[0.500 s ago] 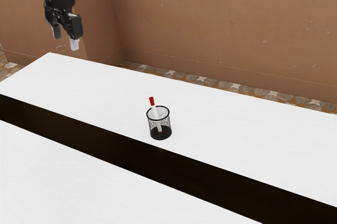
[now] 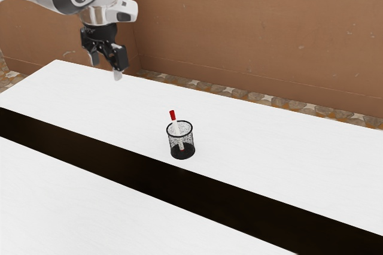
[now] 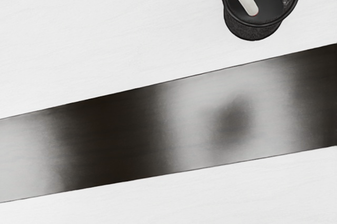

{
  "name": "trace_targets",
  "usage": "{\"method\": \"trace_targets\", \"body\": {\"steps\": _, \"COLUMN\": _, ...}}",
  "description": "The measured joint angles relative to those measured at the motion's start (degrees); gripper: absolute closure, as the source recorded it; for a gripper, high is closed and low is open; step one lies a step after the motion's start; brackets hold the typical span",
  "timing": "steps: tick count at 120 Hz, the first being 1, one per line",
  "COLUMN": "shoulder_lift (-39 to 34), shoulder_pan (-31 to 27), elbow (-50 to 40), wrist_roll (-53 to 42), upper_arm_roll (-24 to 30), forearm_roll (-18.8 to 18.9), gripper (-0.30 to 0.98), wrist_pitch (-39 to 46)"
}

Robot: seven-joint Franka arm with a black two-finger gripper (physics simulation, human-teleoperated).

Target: Take the marker out of the pen holder and place it to the left of the pen holder.

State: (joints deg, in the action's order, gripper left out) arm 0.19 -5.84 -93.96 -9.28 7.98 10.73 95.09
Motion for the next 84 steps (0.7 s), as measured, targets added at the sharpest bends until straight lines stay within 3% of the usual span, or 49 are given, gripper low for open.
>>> {"method": "trace_targets", "body": {"steps": 6, "shoulder_lift": -0.18, "shoulder_pan": 0.03, "elbow": -1.46, "wrist_roll": 1.84, "upper_arm_roll": 0.16, "forearm_roll": 0.09, "gripper": 0.00, "wrist_pitch": 1.31}}
{"method": "trace_targets", "body": {"steps": 13, "shoulder_lift": -4.91, "shoulder_pan": -0.69, "elbow": -10.76, "wrist_roll": 3.86, "upper_arm_roll": 0.38, "forearm_roll": 0.48, "gripper": 0.00, "wrist_pitch": 4.65}}
{"method": "trace_targets", "body": {"steps": 22, "shoulder_lift": -7.92, "shoulder_pan": -8.04, "elbow": -18.03, "wrist_roll": 6.19, "upper_arm_roll": 0.63, "forearm_roll": 0.75, "gripper": 0.00, "wrist_pitch": 8.83}}
{"method": "trace_targets", "body": {"steps": 47, "shoulder_lift": 5.19, "shoulder_pan": -16.09, "elbow": -19.08, "wrist_roll": 11.49, "upper_arm_roll": 0.73, "forearm_roll": 0.00, "gripper": 0.00, "wrist_pitch": 20.42}}
{"method": "trace_targets", "body": {"steps": 52, "shoulder_lift": 7.61, "shoulder_pan": -14.86, "elbow": -16.15, "wrist_roll": 12.97, "upper_arm_roll": 0.75, "forearm_roll": -0.96, "gripper": 0.00, "wrist_pitch": 22.22}}
{"method": "trace_targets", "body": {"steps": 71, "shoulder_lift": 14.47, "shoulder_pan": -4.00, "elbow": -4.62, "wrist_roll": 22.54, "upper_arm_roll": 0.44, "forearm_roll": -12.17, "gripper": 0.00, "wrist_pitch": 24.91}}
{"method": "trace_targets", "body": {"steps": 84, "shoulder_lift": 19.10, "shoulder_pan": -1.74, "elbow": -2.33, "wrist_roll": 28.68, "upper_arm_roll": -0.05, "forearm_roll": -16.70, "gripper": 0.00, "wrist_pitch": 25.71}}
